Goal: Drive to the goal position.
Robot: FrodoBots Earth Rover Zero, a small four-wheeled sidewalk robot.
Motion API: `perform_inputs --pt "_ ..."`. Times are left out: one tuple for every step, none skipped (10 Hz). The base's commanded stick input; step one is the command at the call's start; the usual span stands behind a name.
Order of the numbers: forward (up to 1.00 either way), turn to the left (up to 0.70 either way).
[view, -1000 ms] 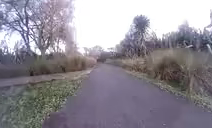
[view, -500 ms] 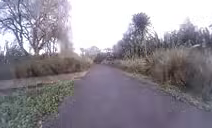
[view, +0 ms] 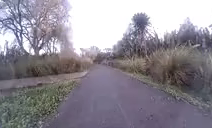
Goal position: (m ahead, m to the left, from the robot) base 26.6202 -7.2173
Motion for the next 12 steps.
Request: perform_inputs --pt "0.7 -0.08" --pt "0.7 -0.15" --pt "0.7 -0.22" --pt "0.7 -0.27" --pt "0.7 -0.31" --pt "0.7 -0.35" --pt "0.7 -0.35" --pt "0.7 -0.35" --pt "0.7 -0.35" --pt "0.7 -0.35" --pt "0.7 -0.35" --pt "0.7 0.0"
